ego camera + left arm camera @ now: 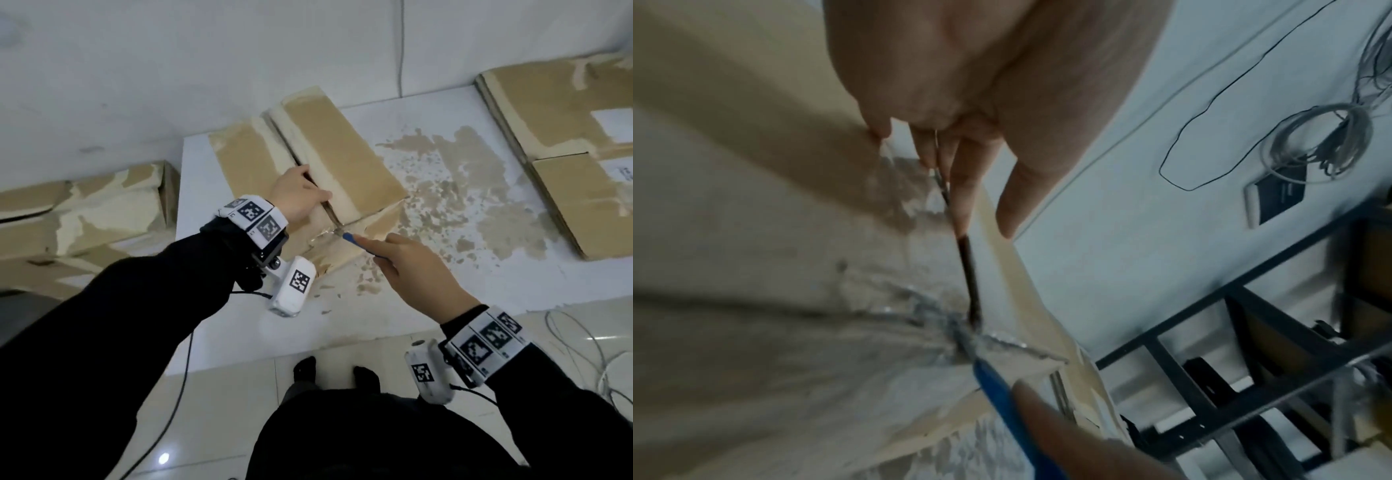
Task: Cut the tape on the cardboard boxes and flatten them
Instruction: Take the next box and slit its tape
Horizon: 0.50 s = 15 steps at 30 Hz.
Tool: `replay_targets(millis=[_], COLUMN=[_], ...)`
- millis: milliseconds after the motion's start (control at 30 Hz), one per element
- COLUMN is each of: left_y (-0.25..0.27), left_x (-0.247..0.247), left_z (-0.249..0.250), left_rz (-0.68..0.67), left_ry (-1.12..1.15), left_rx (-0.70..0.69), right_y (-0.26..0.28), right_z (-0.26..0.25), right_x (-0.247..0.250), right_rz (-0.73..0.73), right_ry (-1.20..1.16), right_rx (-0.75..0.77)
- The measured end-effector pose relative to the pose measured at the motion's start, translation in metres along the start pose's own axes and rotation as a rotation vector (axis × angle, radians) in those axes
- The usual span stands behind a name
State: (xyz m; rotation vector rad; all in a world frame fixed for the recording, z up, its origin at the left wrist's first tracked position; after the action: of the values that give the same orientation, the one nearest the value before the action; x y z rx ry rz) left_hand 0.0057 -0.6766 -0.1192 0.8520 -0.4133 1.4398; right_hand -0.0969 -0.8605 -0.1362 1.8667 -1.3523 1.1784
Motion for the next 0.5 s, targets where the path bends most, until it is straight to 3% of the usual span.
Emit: replay_targets(millis=[100, 200, 500], left_y=[0.007, 0.009, 0.006], left_x=[-0.008, -0.018, -0.031], left_z=[-0.003, -0.002, 0.005], left_rz=[0.14, 0.191, 0.185], left_ry=[0.149, 0.138, 0.132], left_rx=[0.057, 0.095, 0.077], right_y=[-0.003, -0.001, 0.007], right_z=[0.001, 0.001, 0.004], right_x=[0.001, 0.003, 0.015], right_rz=[-0.012, -0.012, 0.108], right_ry=[0.0, 0.079, 0.218], right_rx=[0.047, 0.1, -0.024])
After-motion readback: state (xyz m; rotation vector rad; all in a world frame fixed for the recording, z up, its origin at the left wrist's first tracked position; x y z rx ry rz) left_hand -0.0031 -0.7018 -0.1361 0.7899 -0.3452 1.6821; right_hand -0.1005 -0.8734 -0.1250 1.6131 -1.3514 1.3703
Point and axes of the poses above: each hand's wrist, its own y-axis away from the middle knuckle, its own x-axis out of the back of the hand, z = x × y, the point moved 4 cm from there along -y, towards the middle knuckle, and after that the axes turned 7 degrees about z, right-handed, at the moved point
